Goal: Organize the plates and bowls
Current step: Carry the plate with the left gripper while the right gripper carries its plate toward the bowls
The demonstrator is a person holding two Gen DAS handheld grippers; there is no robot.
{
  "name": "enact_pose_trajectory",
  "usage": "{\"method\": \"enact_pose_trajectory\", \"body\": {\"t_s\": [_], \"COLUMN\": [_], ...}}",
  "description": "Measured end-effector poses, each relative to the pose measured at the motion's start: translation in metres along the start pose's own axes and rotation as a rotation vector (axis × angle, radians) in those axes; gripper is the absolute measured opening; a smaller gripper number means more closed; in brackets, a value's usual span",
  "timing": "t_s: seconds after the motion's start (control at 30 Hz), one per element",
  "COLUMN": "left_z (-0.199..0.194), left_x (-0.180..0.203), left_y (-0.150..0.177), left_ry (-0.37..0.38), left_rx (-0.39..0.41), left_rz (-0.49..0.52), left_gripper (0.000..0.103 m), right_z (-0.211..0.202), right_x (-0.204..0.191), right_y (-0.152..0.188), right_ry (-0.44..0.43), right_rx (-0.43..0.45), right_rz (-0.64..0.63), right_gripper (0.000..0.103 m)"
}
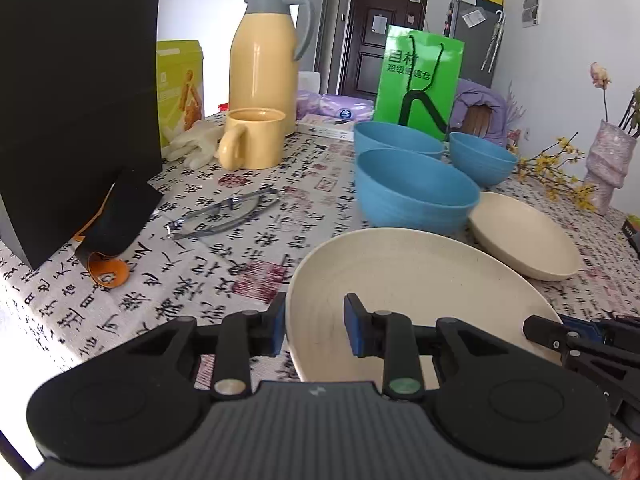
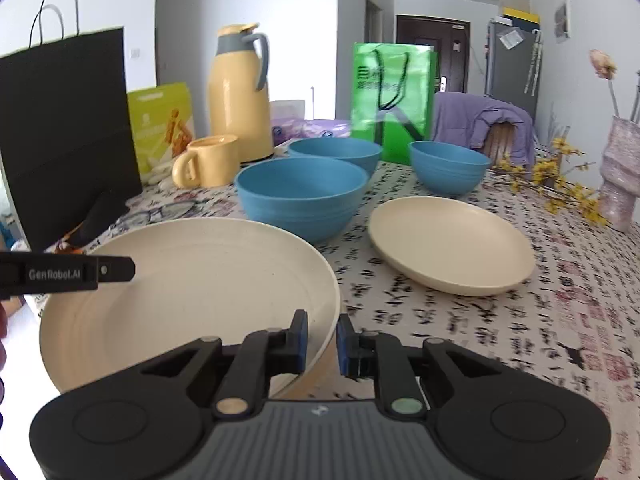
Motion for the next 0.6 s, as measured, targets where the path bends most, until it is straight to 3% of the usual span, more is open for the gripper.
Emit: {"method": "enact_pose_trajectory", "body": {"t_s": [0.37, 0.6], "left_z": [0.017, 0.024], "left_x": [-0.008, -0.002], "left_y": [0.009, 0.013], "left_ry": [0.038, 0.063], "left_rx": [-0.015, -0.015], "left_rz": [0.023, 0.056], "left_gripper": [0.031, 0.037], "right_z": [0.017, 0.017], "right_x": [-0.013, -0.013], "right_y": [0.005, 0.007], "right_ry": [0.042, 0.055], "right_rx": [-0.027, -0.023], "right_rz": [-0.056, -0.078], "right_gripper": [0.017, 0.025]}}
Point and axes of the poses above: each gripper's, at about its wrist camera, not at the fingertips, and z roughly the way its jaws point, x to its right, y to its underside, the point moved 1 cm from there along z, roughly the way its jaws point, and after that the axes turned 12 degrees about x, right-handed, at the moved point
